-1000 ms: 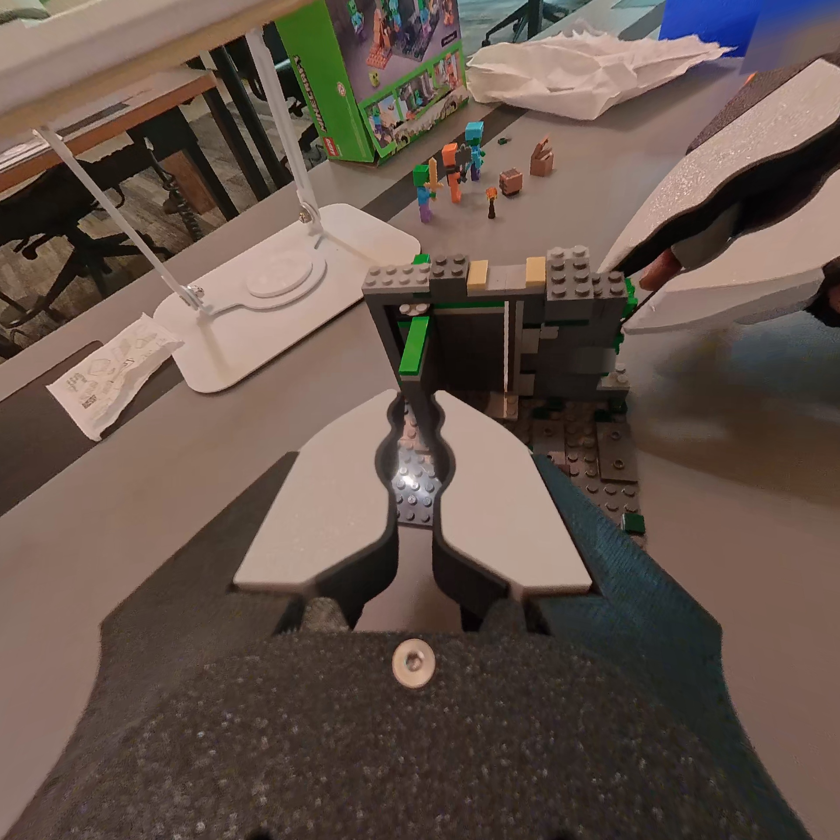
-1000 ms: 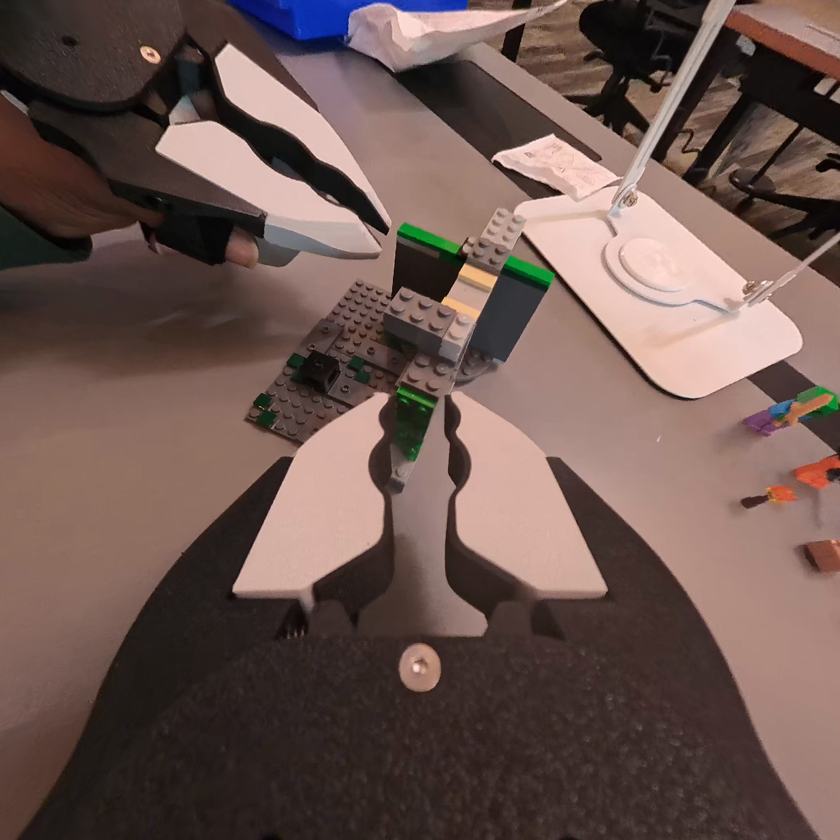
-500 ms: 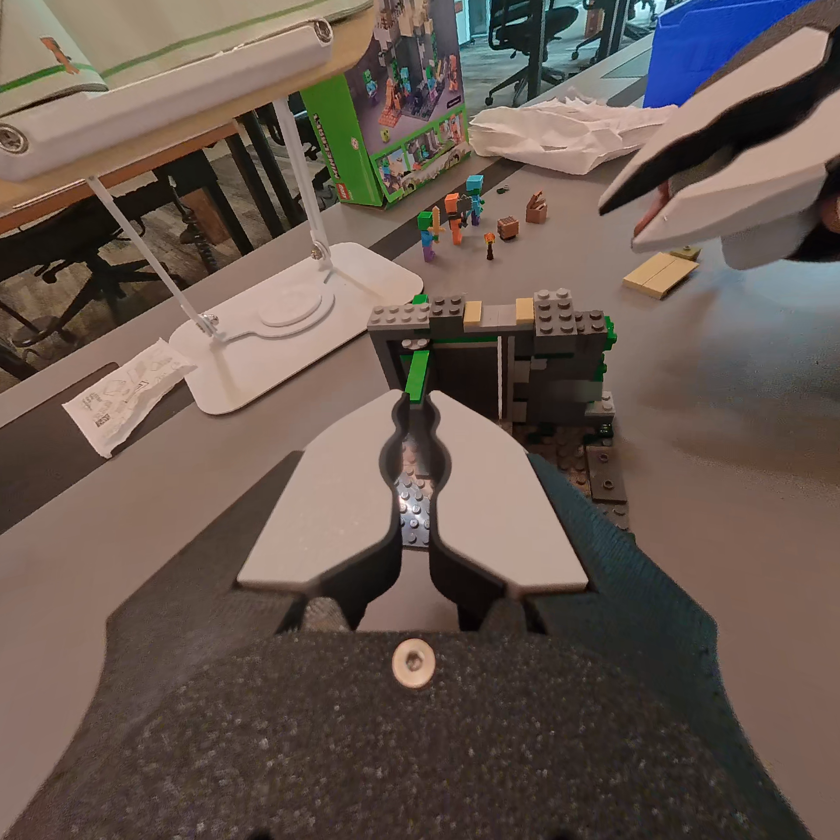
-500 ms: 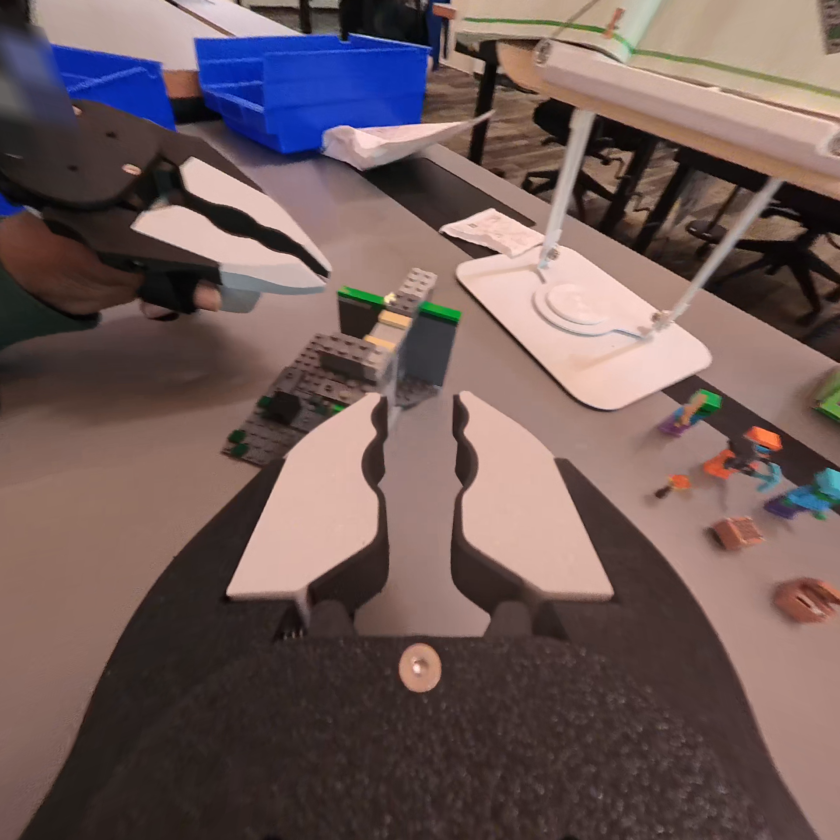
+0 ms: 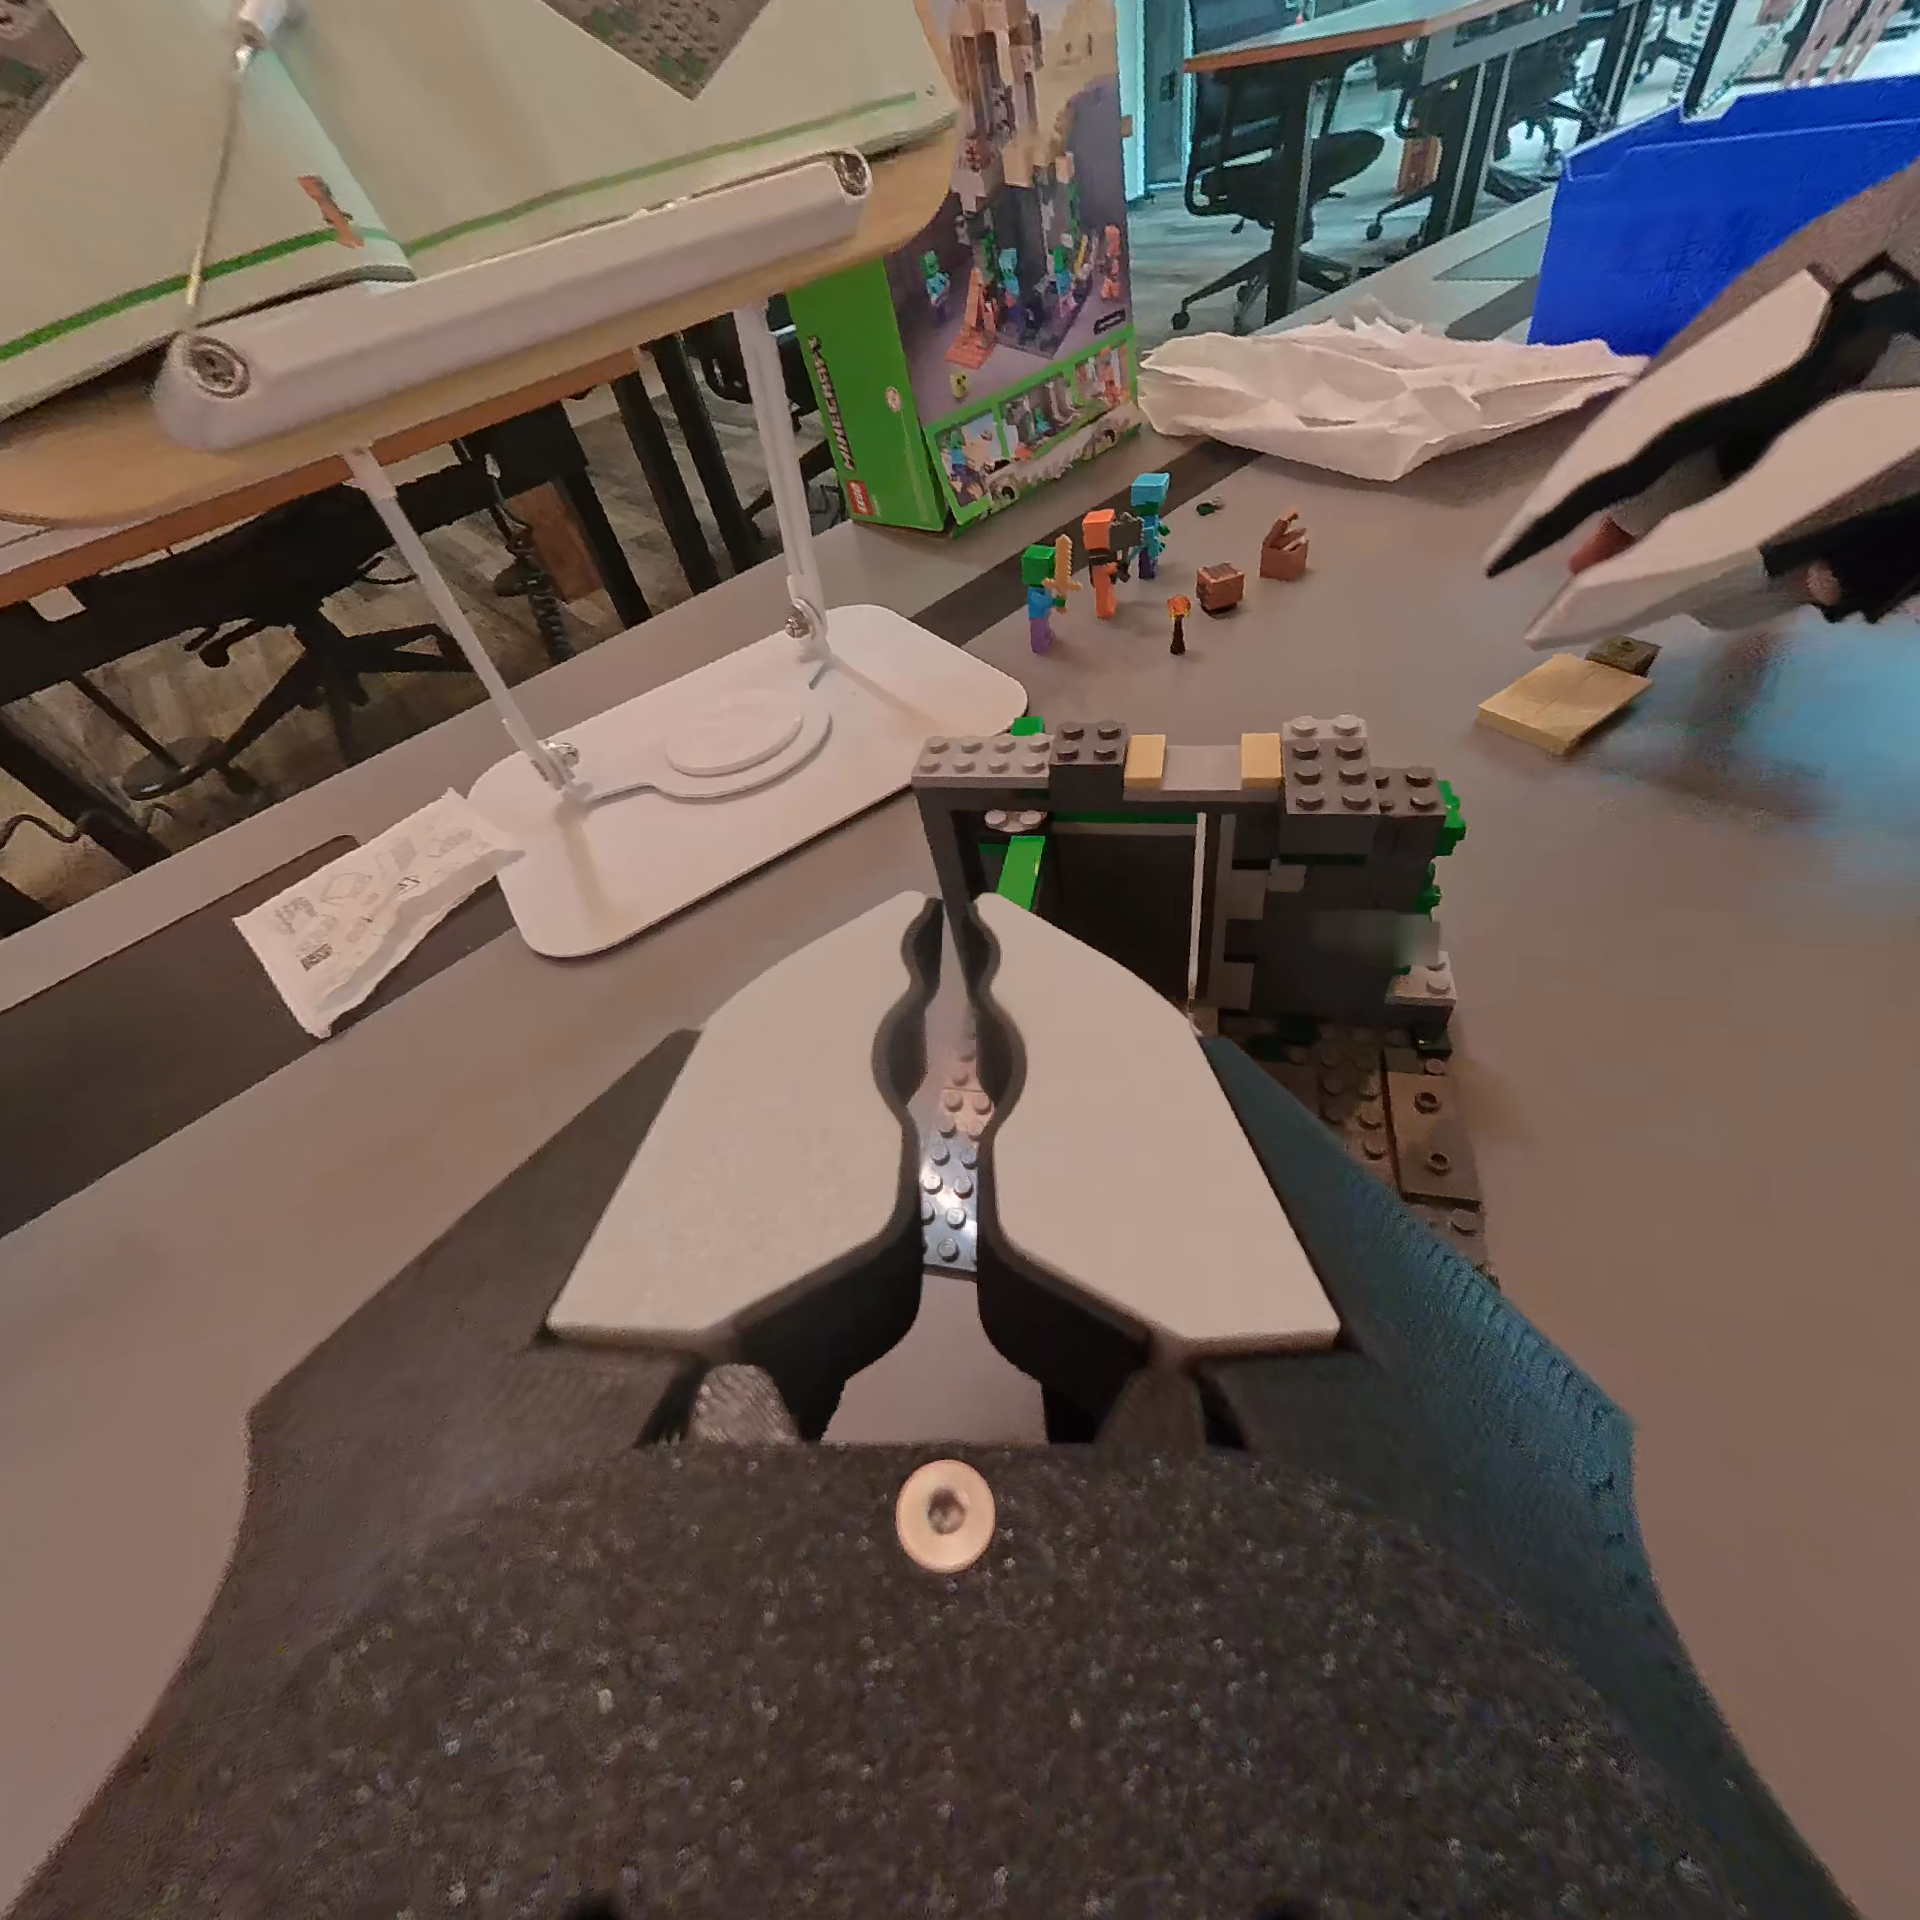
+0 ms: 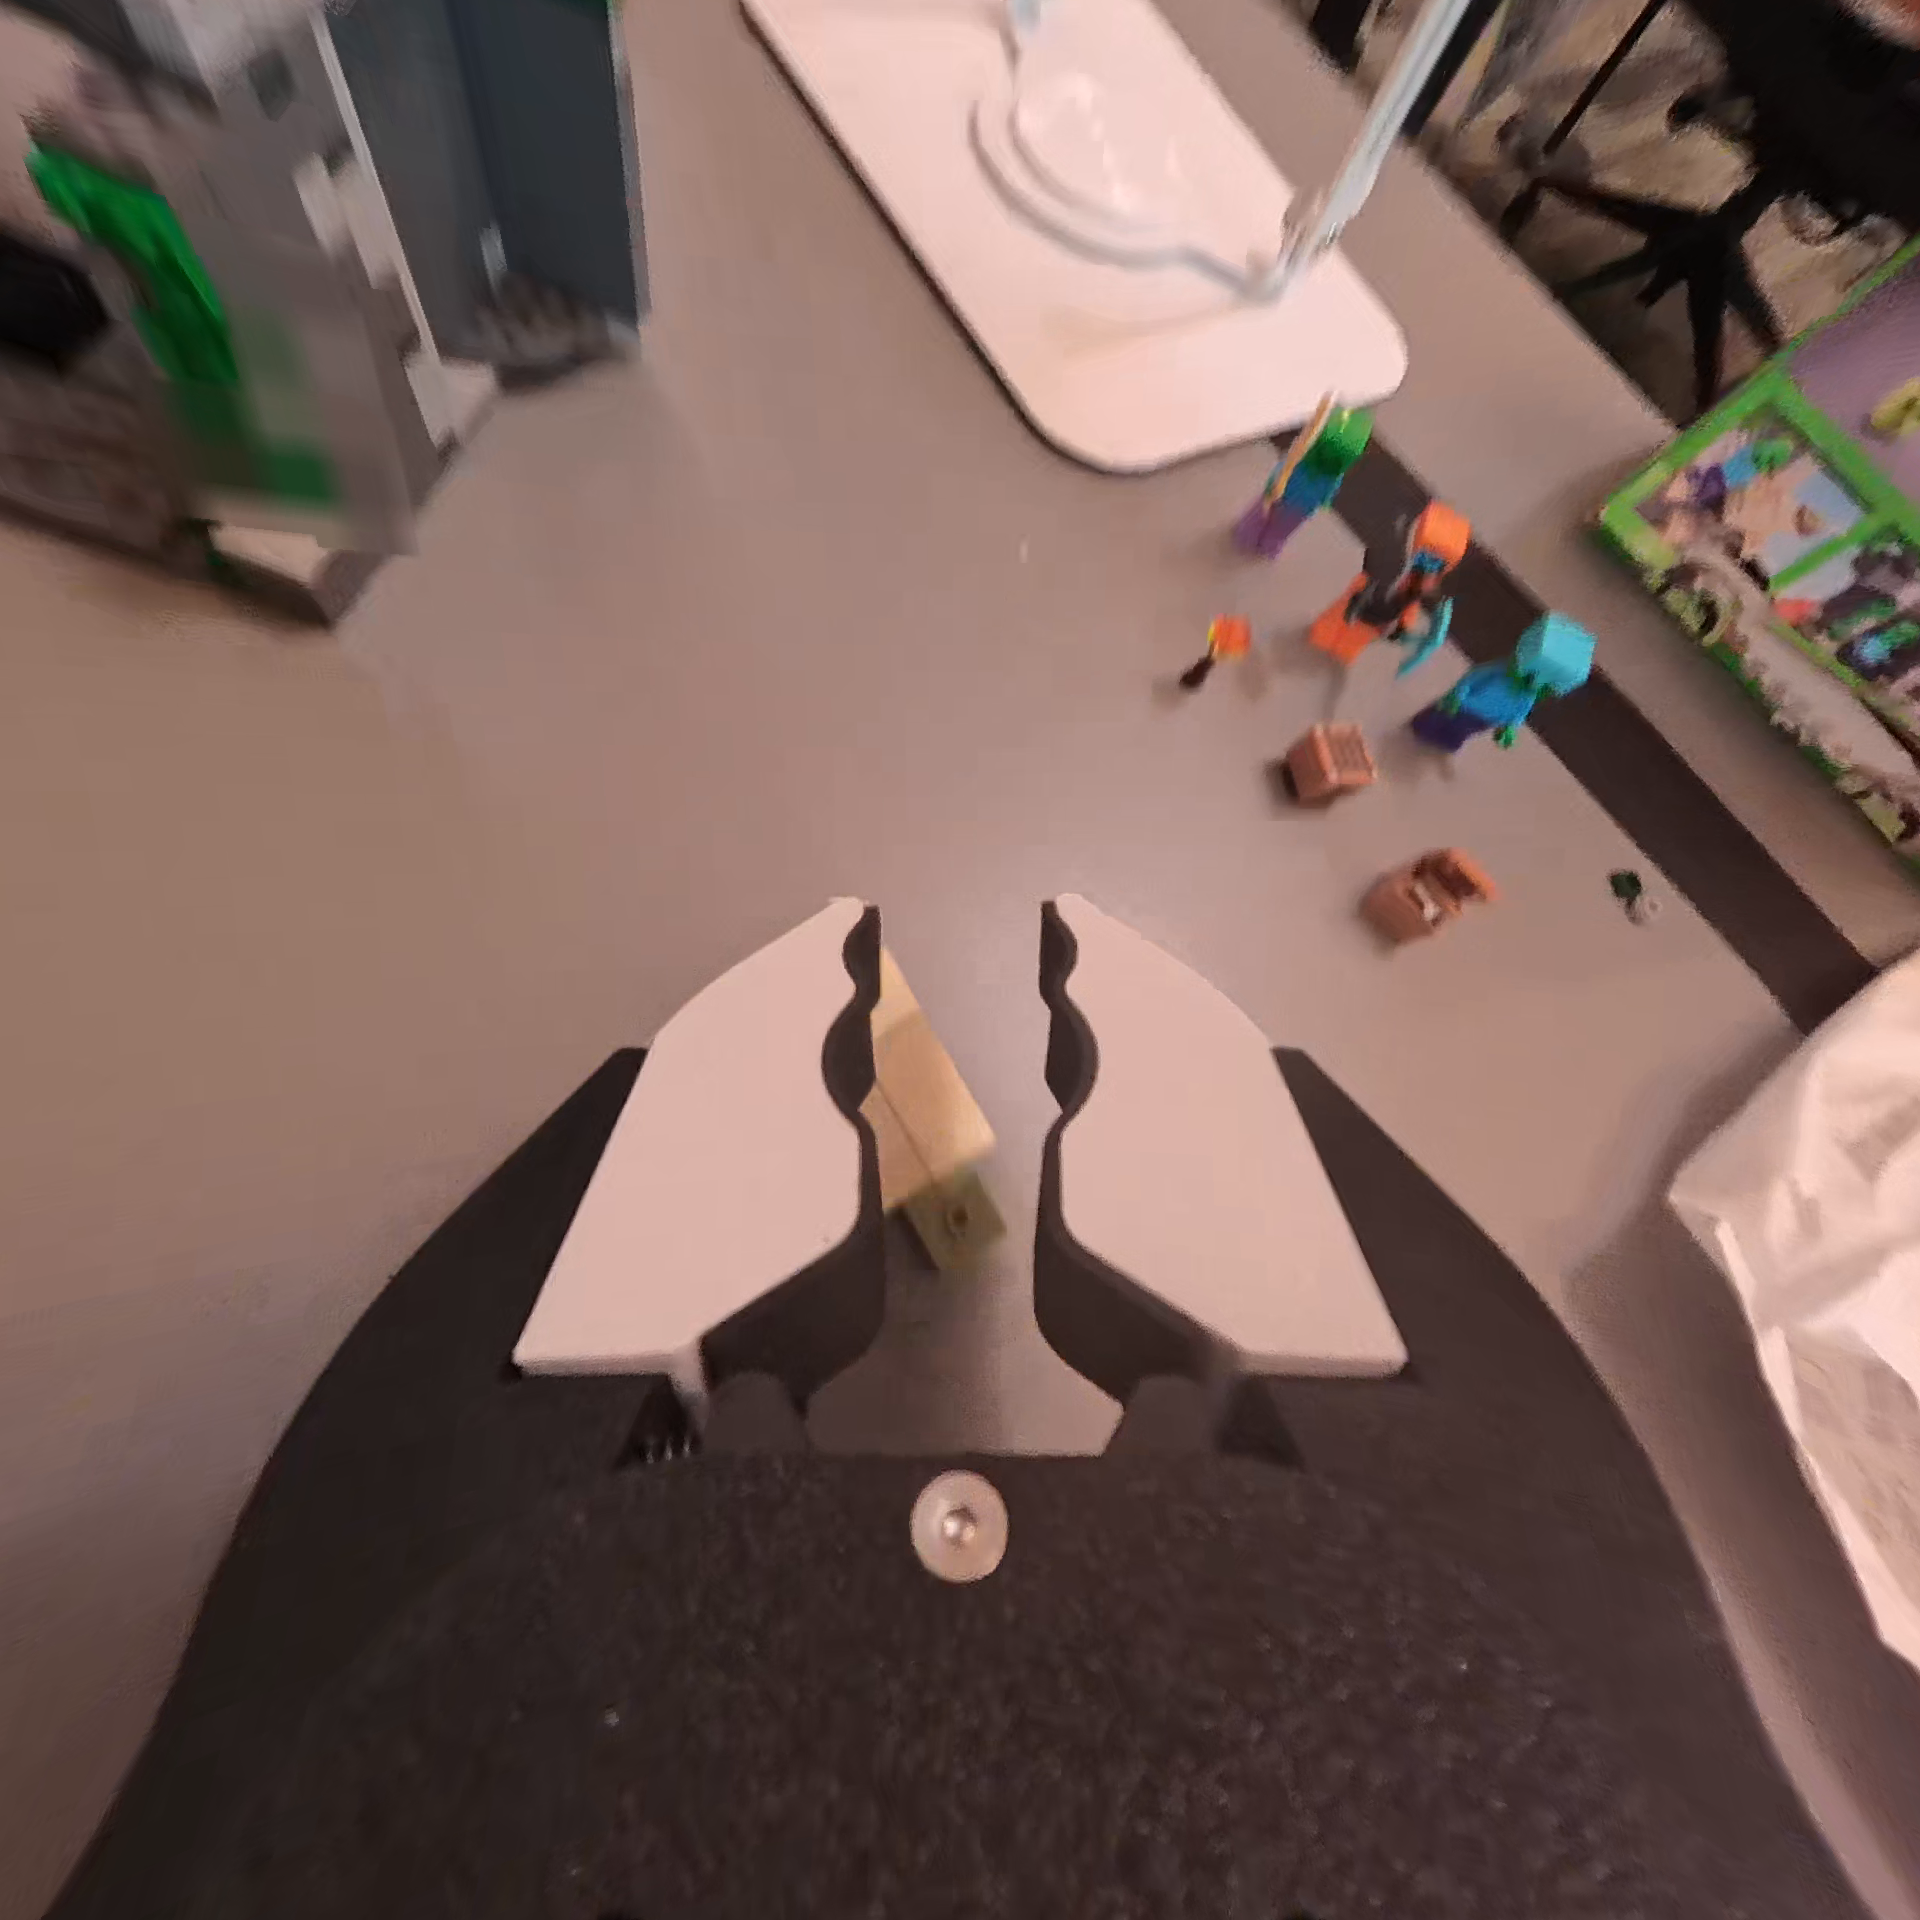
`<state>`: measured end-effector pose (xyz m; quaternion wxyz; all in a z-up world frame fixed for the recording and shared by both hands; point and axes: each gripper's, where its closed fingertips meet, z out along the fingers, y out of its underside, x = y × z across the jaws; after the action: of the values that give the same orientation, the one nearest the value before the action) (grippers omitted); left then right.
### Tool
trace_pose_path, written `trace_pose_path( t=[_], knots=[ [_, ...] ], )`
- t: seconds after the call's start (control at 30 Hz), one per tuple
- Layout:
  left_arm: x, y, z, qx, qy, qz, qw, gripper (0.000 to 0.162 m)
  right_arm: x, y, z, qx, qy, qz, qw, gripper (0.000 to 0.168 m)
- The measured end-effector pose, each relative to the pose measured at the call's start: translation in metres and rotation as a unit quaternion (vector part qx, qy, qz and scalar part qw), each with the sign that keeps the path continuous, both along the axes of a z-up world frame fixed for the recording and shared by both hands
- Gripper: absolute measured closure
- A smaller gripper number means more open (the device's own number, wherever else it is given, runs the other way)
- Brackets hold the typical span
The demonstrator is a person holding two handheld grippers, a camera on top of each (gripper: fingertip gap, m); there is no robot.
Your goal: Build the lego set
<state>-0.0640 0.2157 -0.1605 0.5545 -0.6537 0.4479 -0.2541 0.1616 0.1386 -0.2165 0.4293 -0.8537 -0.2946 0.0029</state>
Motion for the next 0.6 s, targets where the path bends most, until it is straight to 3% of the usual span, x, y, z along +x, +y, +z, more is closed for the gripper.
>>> trace_pose_path(
  t=[0.23, 0.43, 0.6],
  knots=[
    [-0.004, 0.005, -0.002, 0.010, 0.003, 0.013, 1.000, 0.158, 0.008, -0.031, -0.026, -0.087, -0.012, 0.047, 0.995, 0.135],
    [-0.001, 0.003, -0.005, 0.017, 0.017, 0.006, 1.000, 0.157, 0.012, -0.030, -0.030, -0.106, -0.026, 0.059, 0.992, 0.123],
    [0.000, 0.001, -0.005, 0.021, 0.021, -0.001, 1.000, 0.157, 0.009, -0.025, -0.033, -0.134, -0.012, 0.068, 0.988, 0.133]
  ],
)
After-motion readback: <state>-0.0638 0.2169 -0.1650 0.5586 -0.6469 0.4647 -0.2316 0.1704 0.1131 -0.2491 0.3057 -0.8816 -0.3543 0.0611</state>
